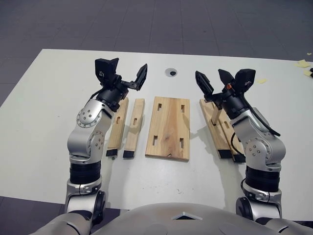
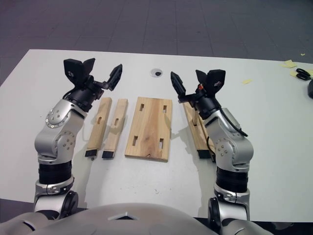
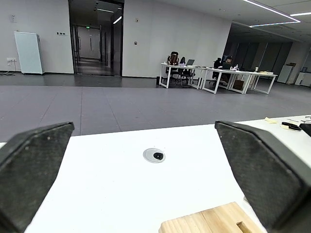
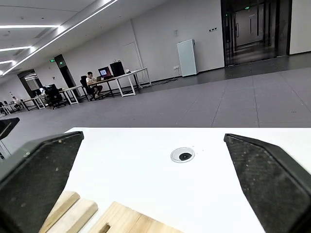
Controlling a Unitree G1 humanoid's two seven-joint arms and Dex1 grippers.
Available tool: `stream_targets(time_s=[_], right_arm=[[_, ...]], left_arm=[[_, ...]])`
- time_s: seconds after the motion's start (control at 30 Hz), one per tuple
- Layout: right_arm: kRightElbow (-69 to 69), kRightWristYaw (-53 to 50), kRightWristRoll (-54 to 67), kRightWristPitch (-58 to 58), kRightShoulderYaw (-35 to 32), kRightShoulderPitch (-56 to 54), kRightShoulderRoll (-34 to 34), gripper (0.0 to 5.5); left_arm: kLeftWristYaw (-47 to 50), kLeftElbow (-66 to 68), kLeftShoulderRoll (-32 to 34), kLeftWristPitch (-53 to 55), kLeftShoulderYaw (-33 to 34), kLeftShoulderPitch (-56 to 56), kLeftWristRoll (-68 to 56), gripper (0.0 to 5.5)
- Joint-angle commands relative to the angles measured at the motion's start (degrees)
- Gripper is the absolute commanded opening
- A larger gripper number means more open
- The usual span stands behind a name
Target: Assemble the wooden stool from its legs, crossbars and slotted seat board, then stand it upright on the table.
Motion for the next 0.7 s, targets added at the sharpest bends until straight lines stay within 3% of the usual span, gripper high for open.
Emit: stream_targets(time_s=[0.03,0.27,0.57,0.7], right_arm=[[-0.82,-1.1,1.68,0.43,-1.77,-5.48,-0.56,5.37],[-2.32,-0.24,0.72,-0.4,-0.97,-9.94,-2.25,5.37],[12.18,3.71,-11.06,-6.55,3.92,6.01,-4.58,5.37],[11.04,3.98,-11.02,-7.11,3.5,5.39,-3.05,5.37]], left_arm=[[0.17,-0.09,-0.35,0.18,-0.41,-0.01,0.59,5.4],[0.17,0.25,-0.48,-0.18,-0.18,-0.1,0.83,5.4],[0.4,0.31,-0.9,-0.22,-0.31,-0.11,1.22,5.4],[0.17,0.51,-0.68,-0.17,-0.1,-0.25,1.18,5.4]])
